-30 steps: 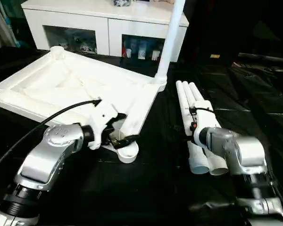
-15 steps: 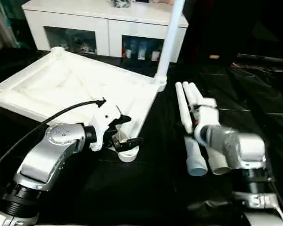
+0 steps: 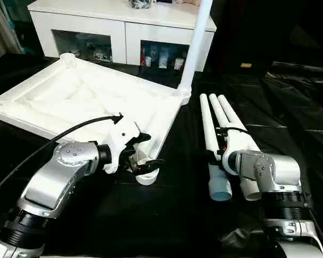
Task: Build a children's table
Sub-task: Pick table leg
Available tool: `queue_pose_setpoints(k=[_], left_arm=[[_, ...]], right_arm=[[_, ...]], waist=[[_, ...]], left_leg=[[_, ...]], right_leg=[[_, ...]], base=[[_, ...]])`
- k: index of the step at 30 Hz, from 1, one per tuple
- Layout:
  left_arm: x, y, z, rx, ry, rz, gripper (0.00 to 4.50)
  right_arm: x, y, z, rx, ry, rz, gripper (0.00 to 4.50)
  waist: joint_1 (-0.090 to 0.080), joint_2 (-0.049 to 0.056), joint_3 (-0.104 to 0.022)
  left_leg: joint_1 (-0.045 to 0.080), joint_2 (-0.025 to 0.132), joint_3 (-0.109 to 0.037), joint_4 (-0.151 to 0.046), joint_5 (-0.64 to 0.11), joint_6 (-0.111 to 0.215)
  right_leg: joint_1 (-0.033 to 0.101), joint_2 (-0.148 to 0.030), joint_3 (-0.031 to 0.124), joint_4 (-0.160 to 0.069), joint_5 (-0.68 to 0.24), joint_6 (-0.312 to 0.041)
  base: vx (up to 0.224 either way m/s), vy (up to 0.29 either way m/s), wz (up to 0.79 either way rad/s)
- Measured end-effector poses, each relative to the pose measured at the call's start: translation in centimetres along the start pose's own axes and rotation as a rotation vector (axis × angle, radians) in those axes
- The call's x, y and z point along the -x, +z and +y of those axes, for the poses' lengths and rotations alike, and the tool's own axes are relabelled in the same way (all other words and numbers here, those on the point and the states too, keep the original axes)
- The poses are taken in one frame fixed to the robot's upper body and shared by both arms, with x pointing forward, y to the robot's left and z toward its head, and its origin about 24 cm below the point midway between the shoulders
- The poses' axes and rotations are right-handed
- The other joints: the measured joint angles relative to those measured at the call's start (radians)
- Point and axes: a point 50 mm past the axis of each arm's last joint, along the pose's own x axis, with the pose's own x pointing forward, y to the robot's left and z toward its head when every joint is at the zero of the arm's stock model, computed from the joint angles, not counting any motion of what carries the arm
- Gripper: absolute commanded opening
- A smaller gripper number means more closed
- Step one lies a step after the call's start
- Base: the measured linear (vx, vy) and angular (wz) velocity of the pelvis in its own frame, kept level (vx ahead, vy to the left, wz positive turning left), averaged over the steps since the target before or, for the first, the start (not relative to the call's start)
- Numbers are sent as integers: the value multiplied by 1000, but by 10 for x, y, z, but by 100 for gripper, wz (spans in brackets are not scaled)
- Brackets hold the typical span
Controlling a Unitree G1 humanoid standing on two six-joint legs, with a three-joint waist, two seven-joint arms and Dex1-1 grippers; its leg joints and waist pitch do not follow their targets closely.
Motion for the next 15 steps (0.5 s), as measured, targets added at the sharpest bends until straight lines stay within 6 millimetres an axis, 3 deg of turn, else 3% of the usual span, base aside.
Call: queue_pose_setpoints(k=[15], left_arm=[[-13, 3, -3, -11, 102, -59, 450]], right_arm=[[-2, -1, -5, -50, -3, 1, 207]], waist=[[-2, -1, 0]], left_leg=[[0, 0, 1, 0, 0, 0]], right_leg=[[0, 0, 0, 0, 0, 0]], base=[[0, 0, 0]])
